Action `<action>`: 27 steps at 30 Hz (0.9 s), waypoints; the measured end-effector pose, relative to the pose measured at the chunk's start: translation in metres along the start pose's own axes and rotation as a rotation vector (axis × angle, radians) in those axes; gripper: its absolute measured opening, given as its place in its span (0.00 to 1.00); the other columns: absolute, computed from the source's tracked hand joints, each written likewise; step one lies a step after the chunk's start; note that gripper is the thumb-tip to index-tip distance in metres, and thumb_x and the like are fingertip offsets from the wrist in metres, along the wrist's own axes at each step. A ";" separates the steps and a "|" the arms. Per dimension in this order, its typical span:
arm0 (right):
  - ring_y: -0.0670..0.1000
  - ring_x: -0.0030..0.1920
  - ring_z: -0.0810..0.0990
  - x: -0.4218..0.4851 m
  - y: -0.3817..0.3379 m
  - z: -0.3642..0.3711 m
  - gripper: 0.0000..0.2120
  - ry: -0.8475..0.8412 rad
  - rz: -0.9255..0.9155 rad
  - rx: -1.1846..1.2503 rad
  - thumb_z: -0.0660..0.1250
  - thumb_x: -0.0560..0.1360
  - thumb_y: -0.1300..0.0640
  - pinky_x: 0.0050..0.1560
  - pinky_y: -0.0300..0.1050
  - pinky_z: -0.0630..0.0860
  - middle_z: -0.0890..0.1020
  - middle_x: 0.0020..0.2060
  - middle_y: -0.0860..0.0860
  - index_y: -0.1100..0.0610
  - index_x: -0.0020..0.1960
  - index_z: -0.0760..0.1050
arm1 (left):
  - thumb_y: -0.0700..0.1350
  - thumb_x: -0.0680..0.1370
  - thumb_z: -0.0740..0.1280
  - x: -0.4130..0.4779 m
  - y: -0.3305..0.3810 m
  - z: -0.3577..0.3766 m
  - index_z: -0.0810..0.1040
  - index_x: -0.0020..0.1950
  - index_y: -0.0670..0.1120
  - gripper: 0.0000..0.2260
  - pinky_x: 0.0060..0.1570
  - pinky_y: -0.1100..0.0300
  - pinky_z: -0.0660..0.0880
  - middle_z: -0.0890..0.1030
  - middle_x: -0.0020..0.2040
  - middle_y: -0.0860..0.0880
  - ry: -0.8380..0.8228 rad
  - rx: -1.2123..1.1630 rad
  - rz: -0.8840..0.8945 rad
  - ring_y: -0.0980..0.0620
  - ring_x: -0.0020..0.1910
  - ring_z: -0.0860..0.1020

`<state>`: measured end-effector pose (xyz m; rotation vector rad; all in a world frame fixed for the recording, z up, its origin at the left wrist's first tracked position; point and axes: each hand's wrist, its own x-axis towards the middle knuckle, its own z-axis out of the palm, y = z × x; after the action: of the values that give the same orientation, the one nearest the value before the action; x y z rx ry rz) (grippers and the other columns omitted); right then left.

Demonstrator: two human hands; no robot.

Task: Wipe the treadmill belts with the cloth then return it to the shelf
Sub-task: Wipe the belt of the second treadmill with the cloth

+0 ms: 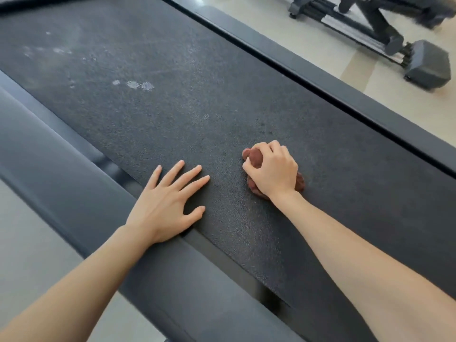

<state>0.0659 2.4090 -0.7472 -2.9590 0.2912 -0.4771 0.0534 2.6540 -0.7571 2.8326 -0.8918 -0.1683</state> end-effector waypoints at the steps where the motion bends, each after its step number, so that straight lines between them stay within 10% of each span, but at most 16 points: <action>1: 0.57 0.49 0.75 0.002 -0.004 -0.001 0.16 -0.019 0.042 -0.014 0.66 0.71 0.44 0.45 0.46 0.68 0.77 0.48 0.53 0.51 0.54 0.78 | 0.66 0.73 0.42 0.000 0.001 0.000 0.50 0.76 0.61 0.31 0.74 0.47 0.42 0.48 0.76 0.61 0.005 -0.011 -0.008 0.54 0.76 0.44; 12: 0.53 0.37 0.74 -0.125 -0.035 -0.025 0.12 0.018 -0.326 0.192 0.68 0.63 0.48 0.36 0.47 0.73 0.76 0.39 0.49 0.50 0.45 0.79 | 0.62 0.74 0.47 -0.002 0.001 0.000 0.55 0.77 0.54 0.31 0.74 0.49 0.42 0.52 0.77 0.57 0.053 -0.071 -0.070 0.54 0.76 0.46; 27: 0.56 0.44 0.75 -0.077 0.011 -0.027 0.14 -0.010 -0.023 0.054 0.70 0.68 0.47 0.41 0.49 0.74 0.76 0.45 0.52 0.51 0.51 0.79 | 0.62 0.74 0.46 0.004 0.008 -0.005 0.54 0.77 0.53 0.32 0.74 0.48 0.41 0.51 0.78 0.56 0.031 -0.038 -0.039 0.53 0.76 0.45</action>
<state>-0.0162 2.4114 -0.7466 -2.9148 0.2397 -0.4651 0.0532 2.6461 -0.7507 2.8111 -0.8188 -0.1443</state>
